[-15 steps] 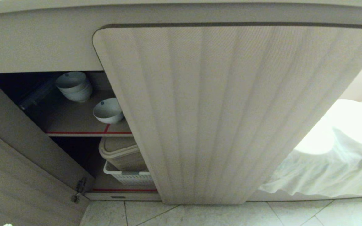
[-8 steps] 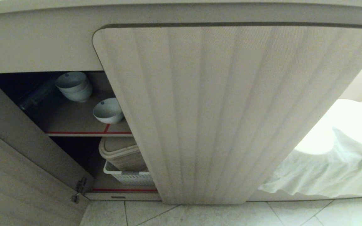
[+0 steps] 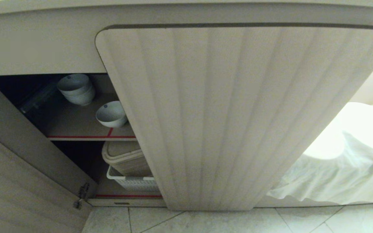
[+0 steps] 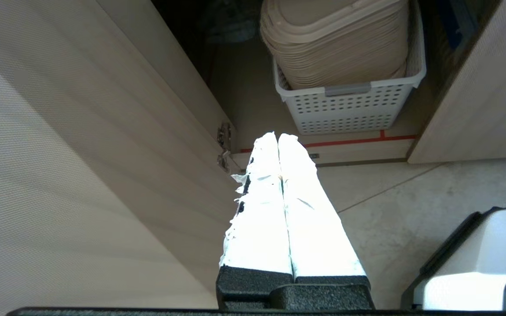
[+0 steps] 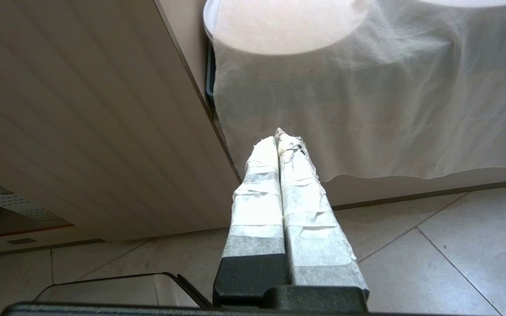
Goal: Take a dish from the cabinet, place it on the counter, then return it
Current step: Close the cabinet door
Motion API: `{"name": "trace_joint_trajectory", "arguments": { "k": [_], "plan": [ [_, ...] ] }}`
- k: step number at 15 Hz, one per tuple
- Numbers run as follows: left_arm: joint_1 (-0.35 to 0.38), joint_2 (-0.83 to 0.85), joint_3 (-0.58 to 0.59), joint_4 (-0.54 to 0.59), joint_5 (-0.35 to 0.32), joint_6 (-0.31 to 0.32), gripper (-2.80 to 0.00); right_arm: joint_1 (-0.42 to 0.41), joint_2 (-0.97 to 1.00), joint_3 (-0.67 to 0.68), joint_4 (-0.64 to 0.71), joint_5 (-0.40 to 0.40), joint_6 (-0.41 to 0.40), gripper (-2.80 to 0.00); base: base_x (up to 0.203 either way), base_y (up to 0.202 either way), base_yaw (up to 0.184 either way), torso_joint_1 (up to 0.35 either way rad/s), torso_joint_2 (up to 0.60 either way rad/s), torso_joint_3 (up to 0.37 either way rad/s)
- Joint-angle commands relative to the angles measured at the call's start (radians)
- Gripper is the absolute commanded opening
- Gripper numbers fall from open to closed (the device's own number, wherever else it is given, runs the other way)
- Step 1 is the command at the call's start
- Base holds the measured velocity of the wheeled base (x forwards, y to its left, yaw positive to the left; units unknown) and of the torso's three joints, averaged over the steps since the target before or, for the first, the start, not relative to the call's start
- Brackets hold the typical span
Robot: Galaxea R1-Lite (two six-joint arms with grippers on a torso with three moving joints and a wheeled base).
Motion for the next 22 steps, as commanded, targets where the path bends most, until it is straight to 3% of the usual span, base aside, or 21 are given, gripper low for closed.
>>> {"name": "trace_joint_trajectory", "arguments": {
  "k": [1,6,22],
  "plan": [
    [-0.057,-0.037,0.0,0.001,0.0,0.007,-2.8,0.0,0.0,0.0,0.0,0.0,0.001,-2.8,0.0,0.0,0.0,0.0,0.0,0.0],
    [-0.076,-0.27,0.0,0.035,-0.086,0.0,-2.8,0.0,0.0,0.0,0.0,-0.001,0.001,-2.8,0.0,0.0,0.0,0.0,0.0,0.0],
    [-0.077,-0.27,0.0,0.056,-0.088,-0.057,-2.8,0.0,0.0,0.0,0.0,-0.001,0.001,-2.8,0.0,0.0,0.0,0.0,0.0,0.0]
  ]
}}
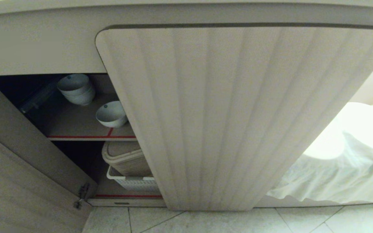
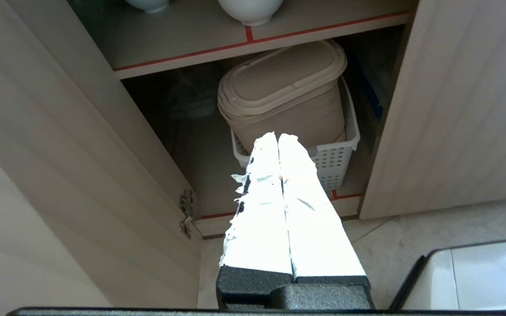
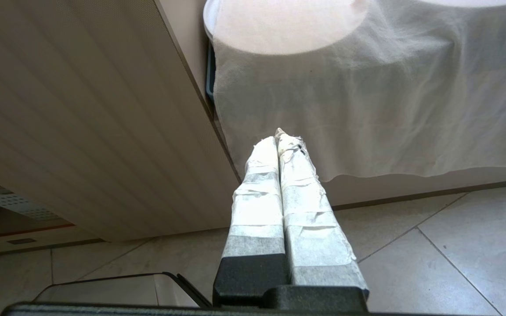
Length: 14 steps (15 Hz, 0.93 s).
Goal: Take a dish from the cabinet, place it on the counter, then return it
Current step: Close the cabinet door
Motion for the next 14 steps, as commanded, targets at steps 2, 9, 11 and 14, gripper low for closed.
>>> {"name": "trace_joint_trajectory", "arguments": {
  "k": [2,9,11,14],
  "plan": [
    [0.0,-0.001,0.0,0.012,0.006,-0.031,-2.8,0.0,0.0,0.0,-0.002,0.0,0.001,-2.8,0.0,0.0,0.0,0.0,0.0,0.0],
    [0.0,-0.001,0.0,0.016,0.008,-0.061,-2.8,0.0,0.0,0.0,-0.001,-0.001,0.001,-2.8,0.0,0.0,0.0,0.0,0.0,0.0],
    [0.0,-0.001,0.0,0.016,0.008,-0.062,-2.8,0.0,0.0,0.0,-0.001,0.0,0.001,-2.8,0.0,0.0,0.0,0.0,0.0,0.0],
    [0.0,-0.001,0.0,0.016,0.008,-0.062,-2.8,0.0,0.0,0.0,-0.001,-0.001,0.001,-2.8,0.0,0.0,0.0,0.0,0.0,0.0]
  ]
}}
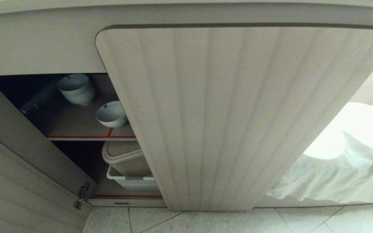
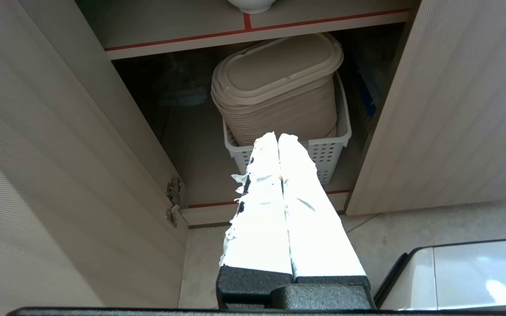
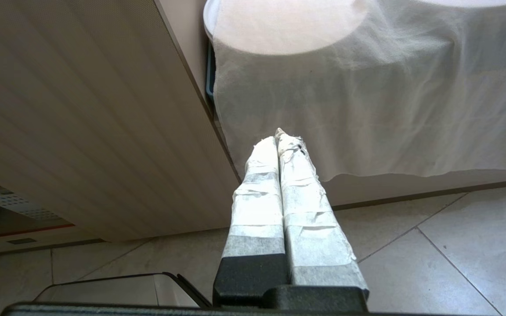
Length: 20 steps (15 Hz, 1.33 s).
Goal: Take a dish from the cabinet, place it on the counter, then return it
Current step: Close the cabinet door
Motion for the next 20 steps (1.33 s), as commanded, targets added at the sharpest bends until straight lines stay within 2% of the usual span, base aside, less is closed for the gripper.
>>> {"name": "trace_joint_trajectory", "arguments": {
  "k": [1,14,20],
  "plan": [
    [0.0,0.0,0.0,-0.001,0.0,0.001,-2.8,0.0,0.0,0.0,0.0,-0.001,0.001,-2.8,0.0,0.0,0.0,0.0,0.0,0.0],
    [0.0,0.0,0.0,-0.001,0.004,-0.002,-2.8,0.0,0.0,0.0,0.0,-0.001,0.001,-2.8,0.0,0.0,0.0,0.0,0.0,0.0],
    [0.0,0.001,0.0,-0.001,0.006,-0.027,-2.8,0.0,0.0,0.0,0.0,-0.001,0.001,-2.8,0.0,0.0,0.0,0.0,0.0,0.0]
  ]
}}
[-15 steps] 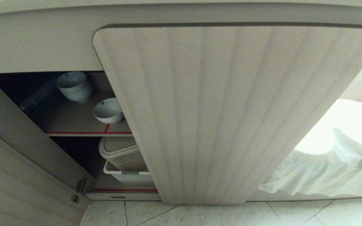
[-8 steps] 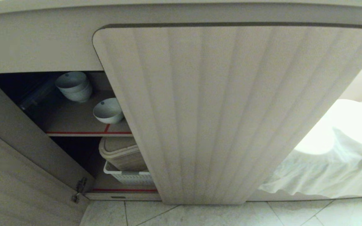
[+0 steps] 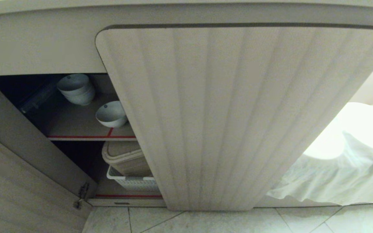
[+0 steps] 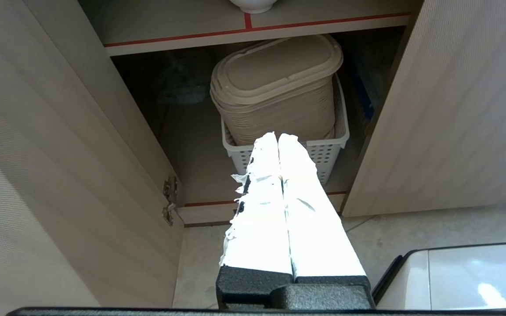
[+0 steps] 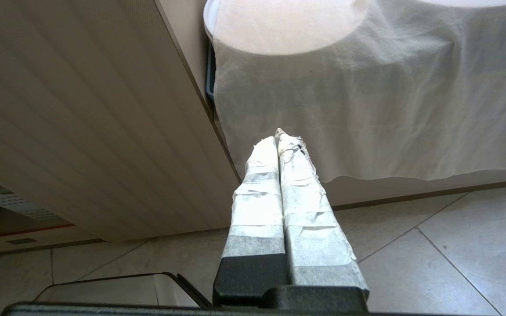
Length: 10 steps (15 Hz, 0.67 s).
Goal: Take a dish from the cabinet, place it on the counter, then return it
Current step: Close the cabinet door
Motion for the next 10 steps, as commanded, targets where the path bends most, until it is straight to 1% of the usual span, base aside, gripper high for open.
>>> {"name": "trace_joint_trajectory", "arguments": {
  "k": [1,3,4,10],
  "plan": [
    [0.0,0.0,0.0,0.001,0.001,-0.001,-2.8,0.0,0.0,0.0,0.0,0.0,0.001,-2.8,0.0,0.0,0.0,0.0,0.0,0.0],
    [0.0,0.0,0.0,0.0,0.001,-0.001,-2.8,0.0,0.0,0.0,0.0,-0.002,0.001,-2.8,0.0,0.0,0.0,0.0,0.0,0.0],
    [0.0,0.0,0.0,0.0,0.001,-0.003,-2.8,0.0,0.0,0.0,-0.001,0.0,0.001,-2.8,-0.133,0.0,-0.001,0.007,0.0,0.002],
    [0.0,0.0,0.0,0.0,0.001,-0.003,-2.8,0.0,0.0,0.0,-0.002,-0.002,0.001,-2.8,-0.194,0.0,0.0,0.002,0.0,0.002]
  ]
}}
